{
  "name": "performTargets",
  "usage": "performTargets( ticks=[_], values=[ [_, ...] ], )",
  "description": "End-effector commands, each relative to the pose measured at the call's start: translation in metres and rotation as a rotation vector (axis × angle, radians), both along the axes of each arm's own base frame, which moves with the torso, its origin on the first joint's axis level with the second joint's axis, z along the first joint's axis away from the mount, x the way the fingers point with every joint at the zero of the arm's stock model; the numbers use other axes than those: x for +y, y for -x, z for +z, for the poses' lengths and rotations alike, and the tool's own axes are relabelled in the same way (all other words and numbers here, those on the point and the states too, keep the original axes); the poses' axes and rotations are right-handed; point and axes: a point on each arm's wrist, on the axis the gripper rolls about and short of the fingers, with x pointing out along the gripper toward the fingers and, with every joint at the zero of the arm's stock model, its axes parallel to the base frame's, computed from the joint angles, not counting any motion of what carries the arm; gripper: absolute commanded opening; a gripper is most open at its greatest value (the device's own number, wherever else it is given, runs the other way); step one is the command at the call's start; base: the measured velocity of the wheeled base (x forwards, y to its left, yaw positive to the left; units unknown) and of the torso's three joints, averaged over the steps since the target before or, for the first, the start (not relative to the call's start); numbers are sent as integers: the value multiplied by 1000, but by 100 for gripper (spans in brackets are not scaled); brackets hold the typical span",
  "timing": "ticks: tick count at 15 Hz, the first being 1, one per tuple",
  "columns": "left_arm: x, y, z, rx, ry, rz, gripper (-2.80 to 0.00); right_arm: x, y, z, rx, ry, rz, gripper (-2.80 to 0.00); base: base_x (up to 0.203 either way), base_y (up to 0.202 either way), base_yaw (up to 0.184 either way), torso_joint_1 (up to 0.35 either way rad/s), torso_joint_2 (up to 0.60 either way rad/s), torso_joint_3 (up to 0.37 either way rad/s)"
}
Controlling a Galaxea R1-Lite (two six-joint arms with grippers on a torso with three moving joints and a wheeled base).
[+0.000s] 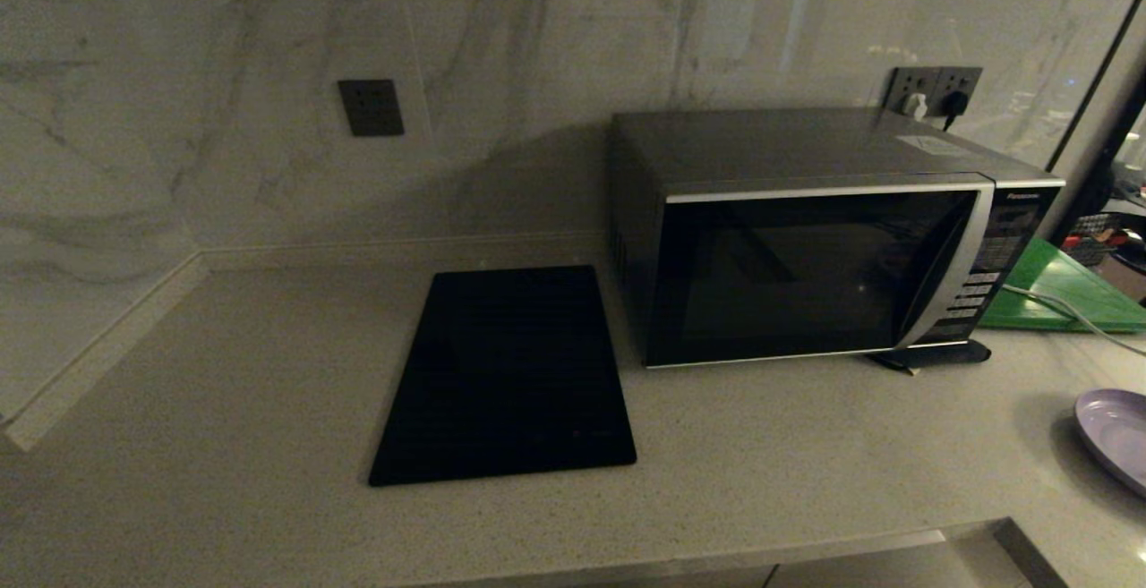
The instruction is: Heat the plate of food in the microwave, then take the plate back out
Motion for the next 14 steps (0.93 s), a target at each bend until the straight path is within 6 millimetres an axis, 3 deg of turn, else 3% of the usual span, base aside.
performTargets(
  ticks=[1,6,14],
  values=[
    [0,0,0,1,0,1,-280,0,-15,-20,16,-1,1,-280,0,0,0,0,0,0],
    [0,0,0,1,0,1,-280,0,-37,-52,35,5,0,-280,0,0,0,0,0,0],
    [0,0,0,1,0,1,-280,2,-43,-55,-43,68,93,-280,0,0,0,0,0,0]
  ],
)
